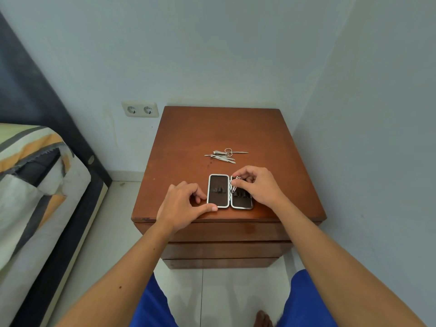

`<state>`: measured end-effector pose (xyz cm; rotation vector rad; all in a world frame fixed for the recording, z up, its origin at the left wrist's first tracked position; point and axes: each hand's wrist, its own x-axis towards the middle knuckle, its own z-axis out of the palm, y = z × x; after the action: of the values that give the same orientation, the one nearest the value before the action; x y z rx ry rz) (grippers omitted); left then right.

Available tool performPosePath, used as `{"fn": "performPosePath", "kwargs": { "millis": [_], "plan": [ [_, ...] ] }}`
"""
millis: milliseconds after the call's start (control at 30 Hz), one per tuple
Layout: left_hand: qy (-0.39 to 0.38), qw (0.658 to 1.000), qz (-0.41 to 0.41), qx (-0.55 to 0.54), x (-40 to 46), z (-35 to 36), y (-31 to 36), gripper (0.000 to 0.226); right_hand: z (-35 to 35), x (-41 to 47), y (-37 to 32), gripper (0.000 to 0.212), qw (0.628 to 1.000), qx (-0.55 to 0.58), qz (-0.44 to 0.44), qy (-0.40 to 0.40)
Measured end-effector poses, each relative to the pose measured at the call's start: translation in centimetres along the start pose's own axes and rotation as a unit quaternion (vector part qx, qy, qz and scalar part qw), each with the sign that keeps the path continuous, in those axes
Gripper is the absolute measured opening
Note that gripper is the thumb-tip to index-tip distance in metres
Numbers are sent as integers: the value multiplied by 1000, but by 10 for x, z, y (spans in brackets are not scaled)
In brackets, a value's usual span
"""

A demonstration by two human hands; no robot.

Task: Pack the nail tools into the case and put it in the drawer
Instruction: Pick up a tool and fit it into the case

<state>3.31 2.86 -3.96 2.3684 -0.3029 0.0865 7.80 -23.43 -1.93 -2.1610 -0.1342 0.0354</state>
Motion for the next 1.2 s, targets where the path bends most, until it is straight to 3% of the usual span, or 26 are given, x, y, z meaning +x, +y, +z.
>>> {"fn": "performPosePath", "kwargs": {
  "millis": [500,867,1200],
  "plan": [
    [-6,1000,-9,8,0,0,1,43,-11,6,-5,18,995,-69,-1,-72],
    [-2,1000,-9,6,1,0,2,42,-5,-24,6,50,990,-109,-70,-47],
    [-2,1000,4,27,0,1,2,48,-9,-32,10,38,986,-109,-100,-70]
  ]
}}
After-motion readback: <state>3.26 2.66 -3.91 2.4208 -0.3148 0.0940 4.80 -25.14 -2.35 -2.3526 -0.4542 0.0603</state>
